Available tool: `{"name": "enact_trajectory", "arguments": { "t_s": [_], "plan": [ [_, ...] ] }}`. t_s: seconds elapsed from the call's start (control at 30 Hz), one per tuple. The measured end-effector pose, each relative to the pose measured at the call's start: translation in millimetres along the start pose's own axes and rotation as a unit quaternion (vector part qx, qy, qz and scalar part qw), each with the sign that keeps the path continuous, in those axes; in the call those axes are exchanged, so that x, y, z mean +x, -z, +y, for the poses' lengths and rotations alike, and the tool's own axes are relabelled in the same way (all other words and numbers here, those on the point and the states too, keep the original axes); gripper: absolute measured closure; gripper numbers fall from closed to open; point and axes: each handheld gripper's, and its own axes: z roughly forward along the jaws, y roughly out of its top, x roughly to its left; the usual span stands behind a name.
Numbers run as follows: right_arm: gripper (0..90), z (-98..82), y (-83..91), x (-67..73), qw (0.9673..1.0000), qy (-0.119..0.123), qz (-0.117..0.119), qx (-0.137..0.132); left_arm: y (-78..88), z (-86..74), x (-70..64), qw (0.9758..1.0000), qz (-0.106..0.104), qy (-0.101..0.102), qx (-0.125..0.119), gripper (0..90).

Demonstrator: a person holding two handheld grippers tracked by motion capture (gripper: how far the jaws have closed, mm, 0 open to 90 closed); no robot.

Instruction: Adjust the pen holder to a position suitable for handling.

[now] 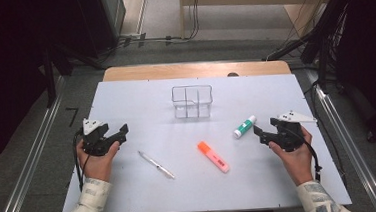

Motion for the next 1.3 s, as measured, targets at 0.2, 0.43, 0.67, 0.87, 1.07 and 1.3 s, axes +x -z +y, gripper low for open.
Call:
{"name": "enact_trajectory", "arguments": {
  "t_s": [0.2, 0.43, 0.67, 0.87, 1.07, 1.3],
  "plan": [
    [25.3, 0.5, -0.7, 0.7, 1.0, -0.001, 0.002, 0.0, 0.2, -0.2, 0.2, 1.0, 0.002, 0.002, 0.001, 26.5],
    [25.3, 1.8, -0.6, -0.1, 1.0, -0.008, 0.003, -0.003, 0.4, -1.0, 3.0, 0.9999, 0.002, 0.011, -0.001, 26.5],
    [25.3, 2.0, -2.8, 3.0, 1.0, -0.004, 0.008, 0.002, 3.5, -0.6, 5.3, 0.9999, 0.006, 0.013, -0.006, 26.5],
    [25.3, 2.8, -1.2, 2.7, 0.9999, -0.006, 0.008, -0.002, 4.0, -1.0, 6.6, 0.9998, 0.012, 0.014, -0.006, 26.5],
    [25.3, 2.7, -2.5, 2.9, 1.0, -0.003, 0.007, 0.0, 1.2, -1.8, 6.6, 0.9999, 0.01, 0.012, -0.002, 26.5],
    [25.3, 2.9, -3.9, 4.0, 1.0, -0.001, 0.009, 0.001, 0.2, -2.4, 7.6, 0.9998, 0.01, 0.015, 0.001, 26.5]
  ]
}}
